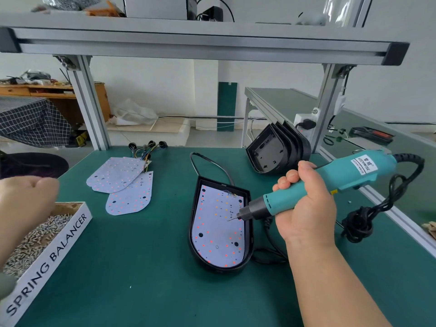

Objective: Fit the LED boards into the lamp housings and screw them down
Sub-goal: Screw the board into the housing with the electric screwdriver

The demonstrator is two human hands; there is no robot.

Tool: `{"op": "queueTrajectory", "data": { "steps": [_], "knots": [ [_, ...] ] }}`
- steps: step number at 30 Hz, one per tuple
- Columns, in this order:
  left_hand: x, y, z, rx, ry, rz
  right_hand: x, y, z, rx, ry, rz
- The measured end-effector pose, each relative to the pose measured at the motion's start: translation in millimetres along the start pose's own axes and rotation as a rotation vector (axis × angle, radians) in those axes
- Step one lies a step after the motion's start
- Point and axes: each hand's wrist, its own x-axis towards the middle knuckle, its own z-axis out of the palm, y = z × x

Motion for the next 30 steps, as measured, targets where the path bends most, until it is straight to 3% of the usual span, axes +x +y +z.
{"op": "queueTrajectory", "data": {
  "steps": [2, 4, 6, 12, 18, 30],
  "knots": [
    [-40.9, 38.3, 4.4, -0.174, -0.034, -0.104, -0.3, 0.2, 0.1, 0.003, 0.006, 0.013],
    [-88.2, 83.9, 15.4, -0.220, -0.014, 0.079, -0.3, 0.3, 0.0, 0.004, 0.010, 0.020],
    [-126.1, 113.0, 25.3, -0.373, -0.119, 0.197, -0.4, 0.1, 0.1, -0.009, 0.010, 0.018],
    [-161.7, 138.8, 74.8, -0.704, -0.319, 0.044, -1.3, 1.2, -0.3, -0.036, -0.007, 0.007],
    [-182.1, 124.3, 88.2, -0.741, -0.464, -0.027, -1.5, 0.4, 0.6, -0.009, 0.000, 0.010],
    [-193.3, 120.8, 87.5, -0.545, -0.581, 0.150, -4.9, -12.1, 5.8, 0.179, 0.021, -0.010]
  ]
}}
